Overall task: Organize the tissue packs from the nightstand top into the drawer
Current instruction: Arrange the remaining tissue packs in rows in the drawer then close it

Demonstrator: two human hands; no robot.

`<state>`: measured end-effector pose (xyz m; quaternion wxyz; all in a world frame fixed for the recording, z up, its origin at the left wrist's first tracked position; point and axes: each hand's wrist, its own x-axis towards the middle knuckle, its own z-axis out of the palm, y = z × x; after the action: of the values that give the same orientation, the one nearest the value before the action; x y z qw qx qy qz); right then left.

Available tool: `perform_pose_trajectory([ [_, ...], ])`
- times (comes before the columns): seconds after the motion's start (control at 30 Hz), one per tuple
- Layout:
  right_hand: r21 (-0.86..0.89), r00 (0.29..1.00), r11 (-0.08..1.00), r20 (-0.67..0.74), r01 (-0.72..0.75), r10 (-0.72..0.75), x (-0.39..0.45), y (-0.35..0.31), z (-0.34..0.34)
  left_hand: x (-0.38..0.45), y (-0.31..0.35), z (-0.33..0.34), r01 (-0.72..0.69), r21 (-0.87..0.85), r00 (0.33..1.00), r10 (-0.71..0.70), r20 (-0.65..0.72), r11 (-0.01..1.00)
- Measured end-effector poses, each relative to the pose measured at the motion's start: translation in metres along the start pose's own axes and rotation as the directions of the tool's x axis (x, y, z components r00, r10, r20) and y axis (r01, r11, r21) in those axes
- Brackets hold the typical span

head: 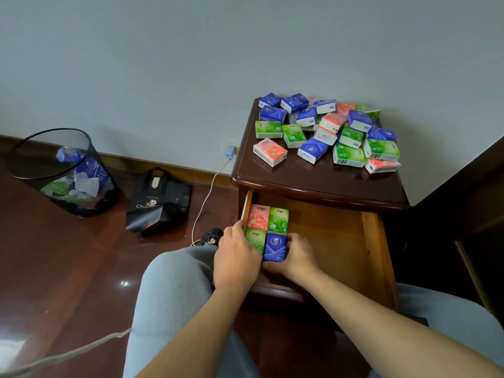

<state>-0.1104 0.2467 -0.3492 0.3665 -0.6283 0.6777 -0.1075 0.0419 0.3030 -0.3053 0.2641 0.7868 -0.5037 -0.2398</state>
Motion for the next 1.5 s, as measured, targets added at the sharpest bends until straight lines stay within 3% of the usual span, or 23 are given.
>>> perform_pose_trajectory([
  [0.5, -0.111, 0.983, 0.994, -0.181, 0.008, -0.028, 0.014, -0.007, 0.007, -0.001, 0.006, -0.003, 0.005, -0.004, 1.000, -0.005, 0.023, 1.000],
  [0.87, -0.219, 0.962, 0.976, -0.264, 0.012, -0.071, 0.027, -0.003, 0.003, 0.026, 0.020, 0.015, 0.146, 0.004, 0.989, -0.146, 0.030, 0.989],
  [1.13, -0.200, 0.939, 0.979, -0.343, -0.032, -0.039, 0.054, -0.005, 0.010, 0.025, 0.021, 0.019, 0.153, 0.076, 0.987, -0.156, 0.042, 0.985],
  [1.3, -0.073, 0.909, 0.996, -0.417, -0.051, 0.016, 0.072, -0.014, 0.012, 0.025, 0.022, 0.017, 0.153, 0.072, 0.986, -0.157, 0.051, 0.986],
  [1.5, -0.041, 0.908, 0.997, -0.418, -0.058, 0.036, 0.078, -0.018, 0.007, 0.024, 0.022, 0.017, 0.151, 0.090, 0.986, -0.156, 0.052, 0.984],
])
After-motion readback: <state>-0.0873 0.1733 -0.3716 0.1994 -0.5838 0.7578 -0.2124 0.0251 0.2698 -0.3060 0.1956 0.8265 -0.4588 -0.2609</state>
